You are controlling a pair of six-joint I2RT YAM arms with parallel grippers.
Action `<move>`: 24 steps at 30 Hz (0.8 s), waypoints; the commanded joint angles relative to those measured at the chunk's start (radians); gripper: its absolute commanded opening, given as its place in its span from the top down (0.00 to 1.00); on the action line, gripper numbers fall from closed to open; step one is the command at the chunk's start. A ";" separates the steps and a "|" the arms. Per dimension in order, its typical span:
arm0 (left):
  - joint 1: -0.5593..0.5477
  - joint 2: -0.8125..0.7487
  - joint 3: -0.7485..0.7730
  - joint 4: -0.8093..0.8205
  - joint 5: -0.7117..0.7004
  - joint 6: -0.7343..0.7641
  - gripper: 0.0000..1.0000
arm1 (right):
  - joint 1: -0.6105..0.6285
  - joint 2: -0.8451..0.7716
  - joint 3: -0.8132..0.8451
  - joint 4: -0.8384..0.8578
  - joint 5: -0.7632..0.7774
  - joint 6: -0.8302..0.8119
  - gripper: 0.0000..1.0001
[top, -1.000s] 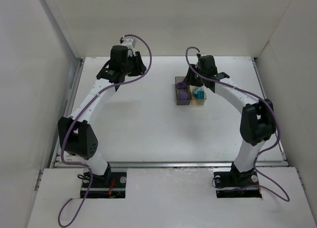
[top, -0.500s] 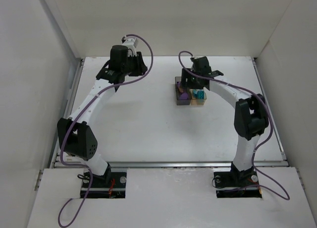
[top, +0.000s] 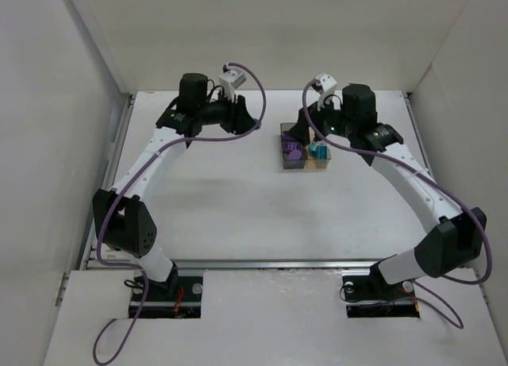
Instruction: Sort the legos into containers by color
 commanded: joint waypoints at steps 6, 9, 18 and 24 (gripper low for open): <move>0.030 0.008 -0.009 0.228 0.659 -0.158 1.00 | 0.138 -0.087 -0.065 0.033 -0.108 -0.138 0.41; -0.004 -0.006 0.017 0.163 0.623 0.017 1.00 | 0.104 -0.053 -0.065 0.064 -0.160 0.003 0.41; -0.058 -0.105 0.016 -0.226 0.325 0.746 1.00 | -0.109 0.056 -0.034 0.176 -0.574 0.308 0.21; -0.105 -0.365 -0.347 0.213 0.164 0.829 1.00 | -0.057 0.109 0.036 0.176 -0.682 0.354 0.18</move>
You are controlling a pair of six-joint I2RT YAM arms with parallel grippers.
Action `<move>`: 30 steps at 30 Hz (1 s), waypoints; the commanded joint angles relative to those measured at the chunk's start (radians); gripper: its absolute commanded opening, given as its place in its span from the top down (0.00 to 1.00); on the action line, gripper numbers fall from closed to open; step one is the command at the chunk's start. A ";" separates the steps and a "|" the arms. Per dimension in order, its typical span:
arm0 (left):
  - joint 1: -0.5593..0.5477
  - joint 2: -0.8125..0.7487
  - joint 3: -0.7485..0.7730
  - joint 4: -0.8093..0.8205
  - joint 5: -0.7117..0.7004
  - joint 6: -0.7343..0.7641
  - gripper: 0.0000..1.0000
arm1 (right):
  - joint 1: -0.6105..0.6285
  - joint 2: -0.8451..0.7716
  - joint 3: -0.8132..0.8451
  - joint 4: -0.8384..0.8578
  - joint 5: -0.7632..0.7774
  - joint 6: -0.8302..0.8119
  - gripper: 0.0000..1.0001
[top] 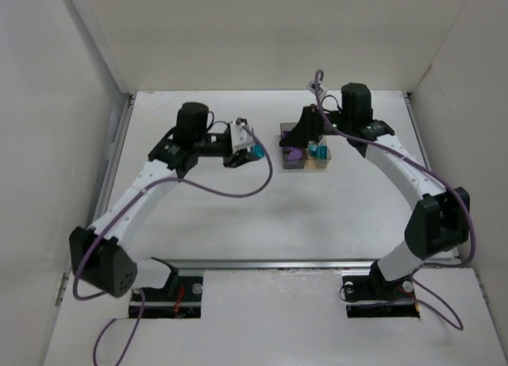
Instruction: Sort the legos into containers by color
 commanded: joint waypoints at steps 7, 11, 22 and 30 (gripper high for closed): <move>-0.060 -0.136 -0.109 0.306 -0.087 0.073 1.00 | 0.111 0.058 0.150 0.072 -0.140 0.101 0.17; -0.060 -0.136 -0.109 0.338 -0.097 0.055 1.00 | 0.131 0.087 0.162 0.072 -0.157 0.110 0.17; -0.078 -0.136 -0.118 0.344 -0.083 0.016 1.00 | 0.158 0.140 0.222 0.072 -0.206 0.120 0.42; -0.078 -0.136 -0.118 0.283 -0.063 0.041 1.00 | 0.158 0.150 0.231 0.072 -0.252 0.097 0.29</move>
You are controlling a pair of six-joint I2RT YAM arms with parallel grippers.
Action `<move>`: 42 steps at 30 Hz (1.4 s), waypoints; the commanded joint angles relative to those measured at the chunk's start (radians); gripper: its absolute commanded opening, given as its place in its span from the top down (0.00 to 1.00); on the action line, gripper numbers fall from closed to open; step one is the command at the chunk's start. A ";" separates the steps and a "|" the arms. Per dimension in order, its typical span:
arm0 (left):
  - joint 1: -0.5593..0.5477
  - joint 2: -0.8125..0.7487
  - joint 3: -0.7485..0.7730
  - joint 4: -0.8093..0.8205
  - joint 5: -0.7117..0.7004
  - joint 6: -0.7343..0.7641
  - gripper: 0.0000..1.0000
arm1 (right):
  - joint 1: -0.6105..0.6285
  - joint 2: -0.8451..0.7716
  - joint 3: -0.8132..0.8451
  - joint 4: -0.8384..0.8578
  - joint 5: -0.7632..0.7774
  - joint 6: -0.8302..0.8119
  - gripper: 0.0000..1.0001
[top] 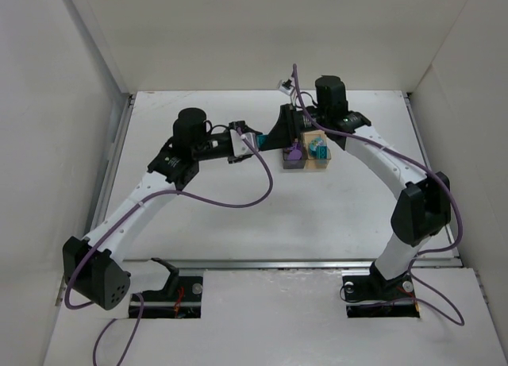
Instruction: Sort the legos into containers by color
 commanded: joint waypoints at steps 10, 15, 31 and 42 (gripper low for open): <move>-0.015 -0.011 0.018 0.048 0.054 -0.066 1.00 | -0.002 0.017 0.070 0.047 -0.063 -0.016 0.51; -0.015 -0.011 0.018 0.057 0.030 -0.066 1.00 | 0.007 0.017 0.070 0.047 -0.072 -0.016 0.77; -0.034 -0.031 -0.020 -0.003 -0.134 -0.084 0.00 | -0.192 -0.023 -0.081 -0.065 0.363 0.042 1.00; -0.034 -0.022 -0.080 0.026 -0.386 -0.218 0.00 | -0.205 0.145 0.079 -0.342 1.252 -0.160 1.00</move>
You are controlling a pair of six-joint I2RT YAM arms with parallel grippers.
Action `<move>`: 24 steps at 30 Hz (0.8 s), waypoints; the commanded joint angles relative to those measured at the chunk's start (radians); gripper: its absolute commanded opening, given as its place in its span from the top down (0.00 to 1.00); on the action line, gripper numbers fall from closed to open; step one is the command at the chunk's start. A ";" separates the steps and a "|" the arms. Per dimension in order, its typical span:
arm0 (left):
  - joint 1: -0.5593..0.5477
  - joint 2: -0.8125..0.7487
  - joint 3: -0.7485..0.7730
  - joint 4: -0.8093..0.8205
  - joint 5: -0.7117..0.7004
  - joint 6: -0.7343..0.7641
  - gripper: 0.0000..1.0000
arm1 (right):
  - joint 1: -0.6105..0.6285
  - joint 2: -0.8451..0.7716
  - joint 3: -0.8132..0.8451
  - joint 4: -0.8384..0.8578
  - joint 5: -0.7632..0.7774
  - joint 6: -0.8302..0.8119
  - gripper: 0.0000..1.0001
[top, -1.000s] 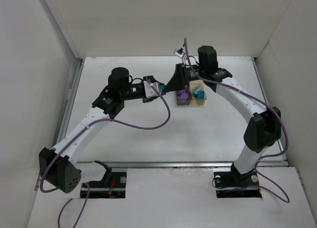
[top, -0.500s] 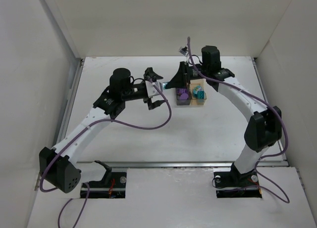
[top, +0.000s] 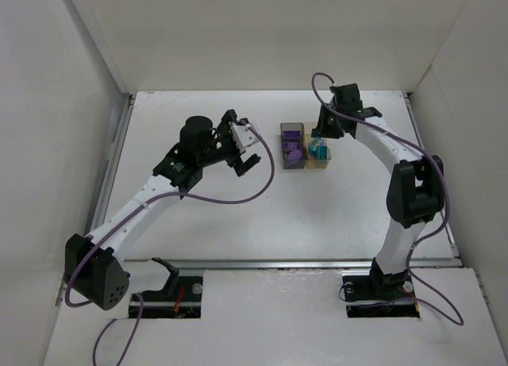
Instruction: Sort the legos into containers by color
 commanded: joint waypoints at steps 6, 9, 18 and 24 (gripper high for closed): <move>-0.004 -0.029 -0.045 0.039 -0.107 -0.069 0.00 | 0.010 0.135 0.170 -0.031 0.314 -0.059 0.96; -0.004 -0.029 -0.045 0.039 -0.118 -0.069 0.00 | 0.010 0.178 0.219 -0.040 0.280 -0.071 0.73; -0.004 -0.029 -0.054 0.050 -0.136 -0.069 0.00 | 0.010 0.155 0.256 -0.082 0.210 -0.091 0.24; -0.004 -0.029 -0.103 0.153 -0.313 -0.168 0.00 | 0.010 -0.050 0.197 -0.018 0.180 -0.100 0.19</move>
